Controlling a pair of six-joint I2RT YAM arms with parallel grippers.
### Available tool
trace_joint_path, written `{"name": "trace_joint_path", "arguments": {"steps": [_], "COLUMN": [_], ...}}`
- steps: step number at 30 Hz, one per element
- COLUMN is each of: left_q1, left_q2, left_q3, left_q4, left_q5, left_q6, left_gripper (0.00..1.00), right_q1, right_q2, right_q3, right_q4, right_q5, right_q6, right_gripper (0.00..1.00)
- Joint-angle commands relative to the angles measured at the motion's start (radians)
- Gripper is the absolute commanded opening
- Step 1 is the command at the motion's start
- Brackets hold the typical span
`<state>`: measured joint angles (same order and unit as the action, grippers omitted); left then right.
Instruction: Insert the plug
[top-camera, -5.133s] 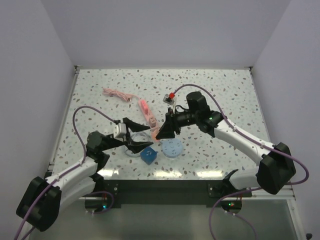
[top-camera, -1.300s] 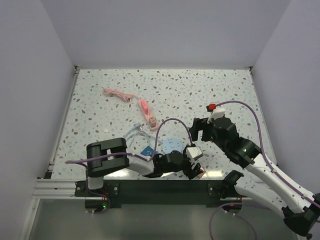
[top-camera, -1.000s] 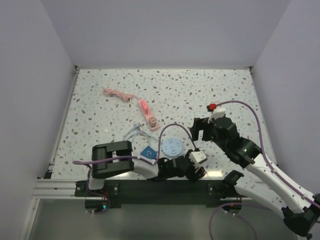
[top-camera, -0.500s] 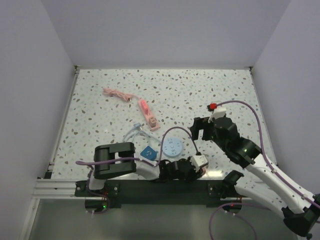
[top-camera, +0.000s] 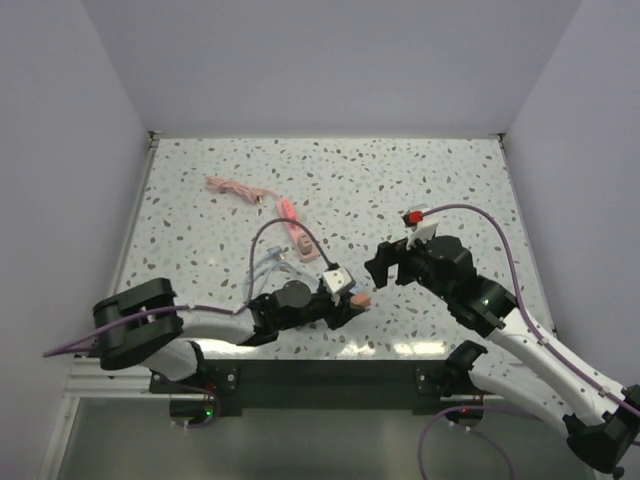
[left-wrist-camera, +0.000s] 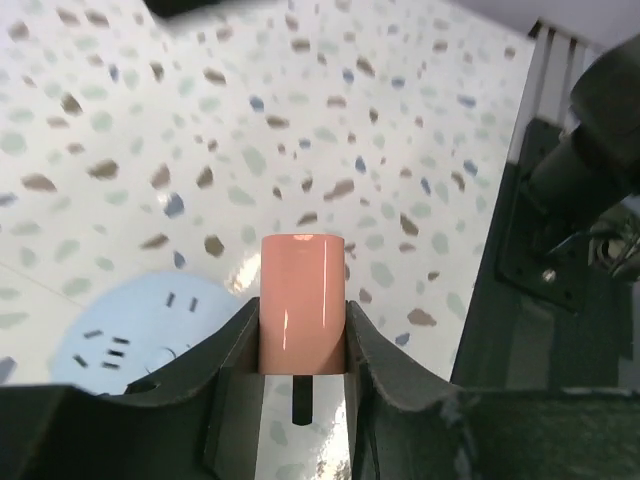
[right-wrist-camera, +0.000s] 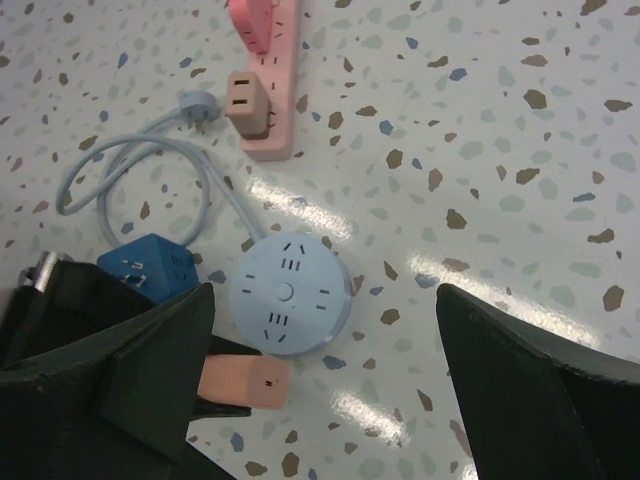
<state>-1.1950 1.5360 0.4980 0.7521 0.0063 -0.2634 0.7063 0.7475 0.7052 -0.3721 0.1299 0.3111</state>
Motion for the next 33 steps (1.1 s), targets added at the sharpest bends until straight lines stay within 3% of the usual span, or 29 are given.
{"name": "trace_joint_path", "arguments": {"steps": [1, 9, 16, 26, 29, 33], "left_q1": [0.012, 0.029, 0.028, 0.029, 0.028, 0.028], "left_q2": [-0.172, -0.293, -0.3, -0.333, -0.329, -0.324], "left_q3": [-0.058, -0.131, -0.141, -0.174, -0.176, -0.182], "left_q4": [0.13, 0.24, 0.286, 0.372, 0.38, 0.398], "left_q5": [0.017, -0.048, -0.077, -0.055, -0.051, -0.057], "left_q6": [0.085, 0.164, 0.205, 0.25, 0.253, 0.259], "left_gripper": [0.0, 0.0, 0.0, 0.0, 0.0, 0.0], "right_q1": [-0.004, -0.005, -0.007, -0.008, -0.008, -0.01], "right_q2": [0.001, 0.035, 0.038, 0.078, 0.081, 0.11], "right_q3": [0.011, 0.031, 0.05, 0.043, 0.034, 0.008], "right_q4": [0.067, 0.077, 0.091, 0.064, 0.108, 0.168], "right_q5": [-0.124, -0.323, -0.444, -0.522, -0.574, -0.631], "right_q6": [-0.017, 0.08, 0.2, 0.229, 0.249, 0.283], "right_gripper": [0.96, 0.96, 0.96, 0.95, 0.89, 0.68]}}
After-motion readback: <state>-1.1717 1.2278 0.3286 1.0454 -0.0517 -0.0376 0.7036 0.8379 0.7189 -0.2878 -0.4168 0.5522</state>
